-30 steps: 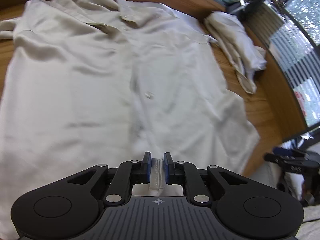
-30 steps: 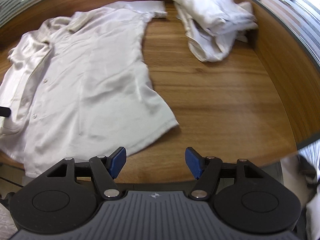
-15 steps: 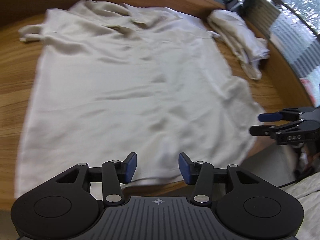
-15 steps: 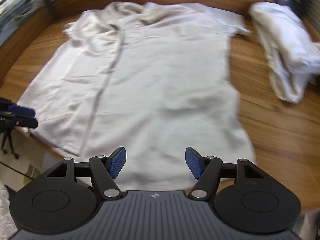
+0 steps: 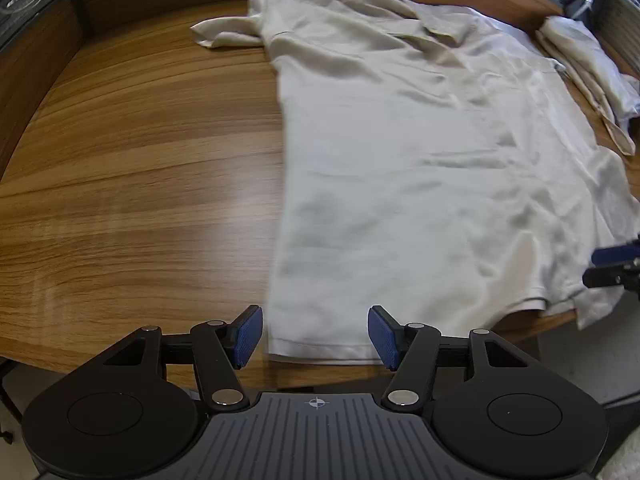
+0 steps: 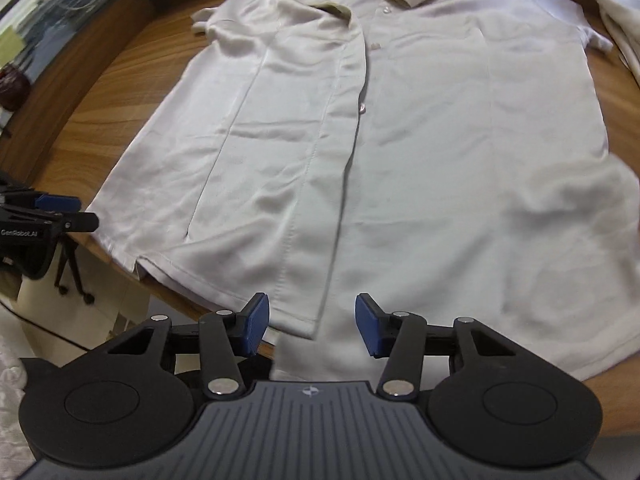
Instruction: Fold clothes
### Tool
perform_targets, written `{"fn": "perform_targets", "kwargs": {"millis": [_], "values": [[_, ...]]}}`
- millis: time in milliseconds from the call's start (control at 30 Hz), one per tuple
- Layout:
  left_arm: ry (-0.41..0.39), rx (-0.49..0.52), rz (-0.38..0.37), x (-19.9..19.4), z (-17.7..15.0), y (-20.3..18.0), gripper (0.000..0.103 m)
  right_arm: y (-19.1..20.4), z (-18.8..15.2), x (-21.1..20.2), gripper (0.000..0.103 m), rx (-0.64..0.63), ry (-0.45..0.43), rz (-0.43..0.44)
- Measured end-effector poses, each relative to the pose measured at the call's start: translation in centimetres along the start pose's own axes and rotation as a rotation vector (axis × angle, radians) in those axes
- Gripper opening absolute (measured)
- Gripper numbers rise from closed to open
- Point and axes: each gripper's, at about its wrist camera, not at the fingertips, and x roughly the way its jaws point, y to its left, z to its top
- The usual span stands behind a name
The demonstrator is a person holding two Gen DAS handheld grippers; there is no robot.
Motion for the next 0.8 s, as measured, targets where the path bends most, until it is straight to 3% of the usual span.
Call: {"fn": "perform_targets", "kwargs": {"millis": [133,167,200,267,333,567,633,667,700,800], "values": [[0.022,0.009,-0.047,1.0,0.5,1.2,0.056,1.7,-0.3,1.1,0.044,0.021,0.002,-0.059],[0.029,0.018,-0.064,1.2,0.6,1.3,0.05,2.1,-0.4,1.2,0.037,0.021,-0.005,-0.089],[0.036,0.027,-0.081,1.4,0.8,1.5,0.037,2.4,-0.4,1.3,0.023,0.021,-0.01,-0.124],[0.042,0.064,-0.105,1.7,0.9,1.7,0.029,2.5,-0.5,1.3,0.005,0.04,-0.017,-0.167],[0.048,0.105,-0.131,1.9,1.0,2.1,0.019,2.7,-0.6,1.2,0.0,0.067,-0.018,-0.185],[0.036,0.21,-0.213,0.2,2.9,4.7,0.023,4.4,-1.9,0.4,0.003,0.11,0.006,-0.252],[0.01,0.236,-0.23,-0.7,4.3,5.4,0.036,4.6,-2.2,-0.5,0.021,0.166,-0.049,-0.256],[-0.003,0.245,-0.241,-1.0,5.3,5.6,0.04,4.6,-2.3,-1.2,0.042,0.198,-0.078,-0.26],[-0.015,0.257,-0.249,-1.1,6.3,5.7,0.046,4.7,-2.4,-1.7,0.048,0.225,-0.102,-0.271],[-0.039,0.291,-0.263,-0.5,10.2,5.5,0.05,5.0,-2.8,-3.0,0.048,0.287,-0.144,-0.288]]}}
